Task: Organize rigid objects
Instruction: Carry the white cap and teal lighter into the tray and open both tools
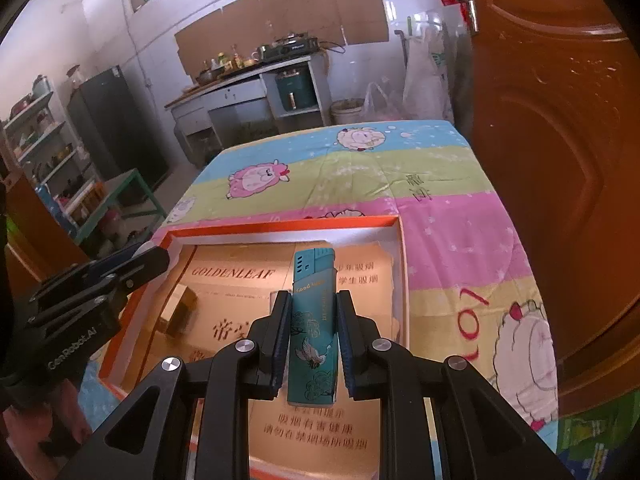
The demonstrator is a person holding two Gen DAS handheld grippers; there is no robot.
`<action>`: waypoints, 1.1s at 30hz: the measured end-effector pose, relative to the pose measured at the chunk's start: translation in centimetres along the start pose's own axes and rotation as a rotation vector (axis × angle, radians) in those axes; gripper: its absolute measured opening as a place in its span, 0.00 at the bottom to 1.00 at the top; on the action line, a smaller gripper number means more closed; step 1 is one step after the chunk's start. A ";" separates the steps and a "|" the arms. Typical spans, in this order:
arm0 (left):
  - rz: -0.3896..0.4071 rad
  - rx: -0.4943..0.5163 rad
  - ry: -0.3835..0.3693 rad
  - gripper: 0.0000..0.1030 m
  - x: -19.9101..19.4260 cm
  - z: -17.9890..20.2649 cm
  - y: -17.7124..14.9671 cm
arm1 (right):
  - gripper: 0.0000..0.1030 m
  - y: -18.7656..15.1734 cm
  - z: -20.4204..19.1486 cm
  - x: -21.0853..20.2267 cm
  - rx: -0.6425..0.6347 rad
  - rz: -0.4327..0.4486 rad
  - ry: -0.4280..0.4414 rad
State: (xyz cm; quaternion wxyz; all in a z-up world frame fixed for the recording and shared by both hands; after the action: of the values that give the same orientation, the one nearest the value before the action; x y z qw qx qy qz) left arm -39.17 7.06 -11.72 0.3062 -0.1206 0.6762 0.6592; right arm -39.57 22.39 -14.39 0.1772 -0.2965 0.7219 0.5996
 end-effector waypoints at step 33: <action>-0.297 -0.050 -0.022 0.30 11.9 -0.6 -2.4 | 0.22 0.4 1.6 10.3 -0.022 -0.193 0.011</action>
State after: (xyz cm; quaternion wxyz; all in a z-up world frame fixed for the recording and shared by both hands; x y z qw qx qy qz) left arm -47.27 9.07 -20.58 0.4046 -0.2199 0.6308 0.6246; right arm -47.82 21.76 -20.79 0.2271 -0.3699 0.6841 0.5861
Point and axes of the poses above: each gripper's, at about its wrist camera, not at the fingertips, and x roughly the way its jaws point, z to its right, y to its top, the point moved 5 cm from there along x, roughly the way its jaws point, and after that the axes turned 7 degrees about z, right-handed, at the moved point
